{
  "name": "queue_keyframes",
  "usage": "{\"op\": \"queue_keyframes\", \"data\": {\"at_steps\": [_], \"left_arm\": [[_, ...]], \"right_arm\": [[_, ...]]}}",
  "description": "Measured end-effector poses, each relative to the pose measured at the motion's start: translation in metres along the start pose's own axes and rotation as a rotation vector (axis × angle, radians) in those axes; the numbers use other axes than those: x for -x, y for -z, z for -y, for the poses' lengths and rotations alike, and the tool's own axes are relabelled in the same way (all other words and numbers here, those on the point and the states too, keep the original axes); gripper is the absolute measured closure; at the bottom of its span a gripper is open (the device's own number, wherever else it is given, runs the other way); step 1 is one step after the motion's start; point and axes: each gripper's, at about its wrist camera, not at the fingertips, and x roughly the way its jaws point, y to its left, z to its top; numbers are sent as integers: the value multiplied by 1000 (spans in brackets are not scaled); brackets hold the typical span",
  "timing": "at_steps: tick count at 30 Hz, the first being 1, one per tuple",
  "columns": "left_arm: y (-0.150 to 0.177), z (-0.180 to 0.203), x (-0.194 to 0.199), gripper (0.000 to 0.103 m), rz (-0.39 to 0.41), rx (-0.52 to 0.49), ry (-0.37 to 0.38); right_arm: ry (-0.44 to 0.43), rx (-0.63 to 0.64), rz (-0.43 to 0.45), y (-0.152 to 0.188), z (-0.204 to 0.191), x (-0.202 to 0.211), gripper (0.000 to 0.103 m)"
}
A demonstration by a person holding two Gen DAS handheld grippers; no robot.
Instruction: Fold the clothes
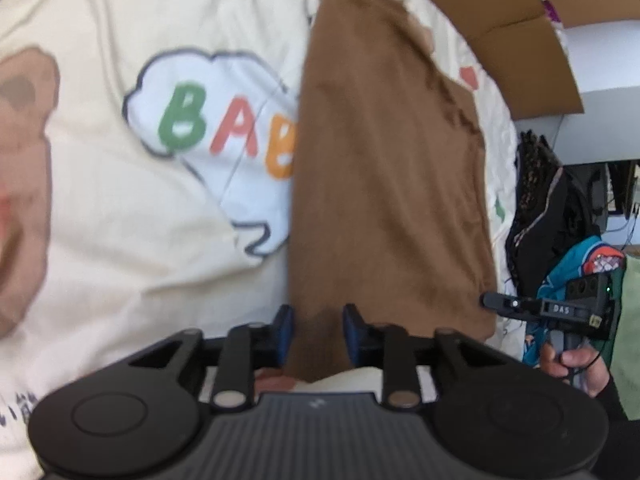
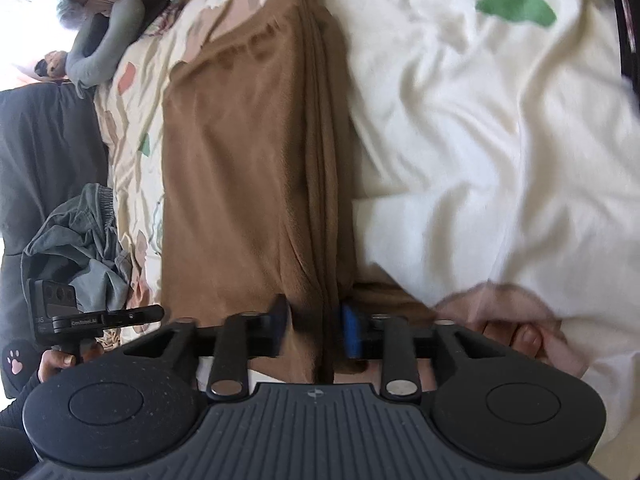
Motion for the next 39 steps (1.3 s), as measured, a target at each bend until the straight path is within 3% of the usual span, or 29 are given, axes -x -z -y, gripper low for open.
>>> {"op": "queue_keyframes", "data": {"at_steps": [4,10,22,29,39], "left_arm": [[-9,2,4,69,29,1,-12],[-20,6,2,66,55,-20,-25],[-47,13,-12,61,87,-36,-53],[-64,15,-16,61,122,-58,-78],[-88,13,-13,61,175,-63,-86]], "right_arm": [[24,35,32,-10,-5,6,59],[30,43,84,-26,-9,9,48],[98,102,138,-74,-17,-20,48],[170,46,173,-79,4,-18,51],[85,46,230,-96,-8,-6,50]]}}
